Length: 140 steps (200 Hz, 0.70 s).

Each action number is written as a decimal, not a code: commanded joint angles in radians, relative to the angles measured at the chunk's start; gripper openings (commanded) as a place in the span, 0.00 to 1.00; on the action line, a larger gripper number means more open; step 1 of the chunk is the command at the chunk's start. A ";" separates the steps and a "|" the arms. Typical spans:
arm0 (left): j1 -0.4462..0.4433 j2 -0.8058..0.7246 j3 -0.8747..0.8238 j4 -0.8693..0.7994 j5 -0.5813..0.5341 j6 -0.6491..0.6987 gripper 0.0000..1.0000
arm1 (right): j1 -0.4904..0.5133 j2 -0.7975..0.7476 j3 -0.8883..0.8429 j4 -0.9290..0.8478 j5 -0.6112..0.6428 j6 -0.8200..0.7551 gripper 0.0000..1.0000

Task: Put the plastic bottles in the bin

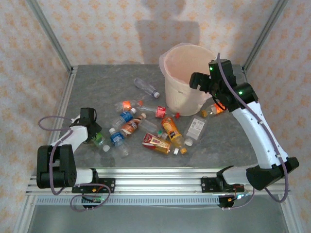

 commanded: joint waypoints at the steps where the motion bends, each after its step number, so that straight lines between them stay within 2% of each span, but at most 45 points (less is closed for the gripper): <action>1: 0.011 -0.016 0.018 -0.018 -0.037 -0.008 0.52 | 0.006 -0.002 -0.019 0.018 -0.019 0.013 0.99; 33: 0.011 -0.078 0.067 -0.056 -0.048 0.004 0.47 | 0.007 -0.011 -0.038 0.045 -0.047 0.008 0.99; 81: 0.011 -0.135 0.120 -0.085 -0.025 -0.002 0.47 | 0.010 -0.016 -0.052 0.064 -0.056 0.007 0.99; 140: 0.012 -0.190 0.084 -0.108 -0.004 -0.024 0.47 | 0.009 -0.031 -0.056 0.055 -0.047 0.007 0.99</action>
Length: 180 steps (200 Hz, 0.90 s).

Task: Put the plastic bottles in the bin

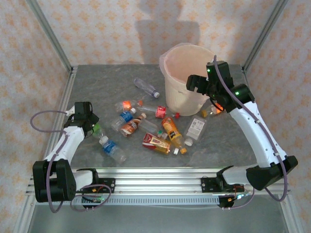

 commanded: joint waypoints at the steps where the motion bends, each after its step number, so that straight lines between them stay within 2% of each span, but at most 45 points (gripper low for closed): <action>1: 0.011 -0.042 -0.019 -0.046 -0.008 -0.022 0.47 | 0.007 -0.031 -0.005 0.014 0.006 0.007 0.99; 83: 0.011 -0.053 -0.038 -0.021 0.025 -0.040 0.48 | 0.007 -0.032 -0.008 0.012 0.003 0.005 0.99; 180: 0.010 -0.012 0.070 -0.012 0.075 -0.026 0.48 | 0.007 -0.007 -0.002 0.005 0.003 -0.024 0.99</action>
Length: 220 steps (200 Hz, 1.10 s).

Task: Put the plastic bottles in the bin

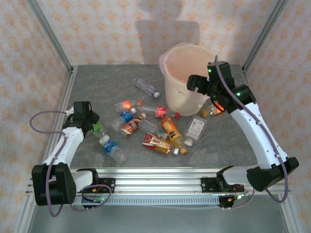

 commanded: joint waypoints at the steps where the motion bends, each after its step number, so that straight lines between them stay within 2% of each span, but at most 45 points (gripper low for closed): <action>1: 0.010 0.014 0.052 0.009 0.018 -0.006 0.48 | 0.007 0.006 -0.001 0.005 0.003 -0.019 0.99; 105: 0.009 0.065 0.122 0.024 0.056 -0.010 0.46 | 0.007 0.028 0.015 0.009 -0.021 -0.035 0.99; 119: 0.008 0.069 0.125 0.016 0.084 -0.015 0.43 | 0.007 0.032 0.022 0.006 -0.022 -0.034 0.99; 150: -0.002 0.054 0.114 -0.053 0.137 -0.001 0.42 | 0.007 0.025 0.020 0.004 -0.021 -0.033 0.99; 194: -0.003 0.025 0.057 -0.024 0.263 -0.044 0.40 | 0.007 0.021 0.006 0.017 -0.030 -0.030 0.99; 220: -0.004 0.014 0.062 -0.026 0.279 -0.050 0.40 | 0.007 0.013 0.006 0.007 -0.032 -0.031 0.99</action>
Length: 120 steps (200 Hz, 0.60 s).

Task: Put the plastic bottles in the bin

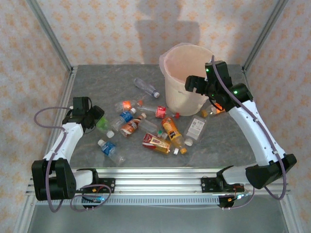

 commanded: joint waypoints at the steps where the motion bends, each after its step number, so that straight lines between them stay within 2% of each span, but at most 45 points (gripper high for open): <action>1: -0.003 -0.035 -0.006 -0.016 0.049 -0.024 0.40 | 0.007 -0.015 0.006 0.006 -0.006 -0.016 0.99; 120: -0.069 -0.095 0.147 -0.060 0.055 -0.026 0.40 | 0.022 -0.062 -0.003 0.006 -0.046 -0.012 0.99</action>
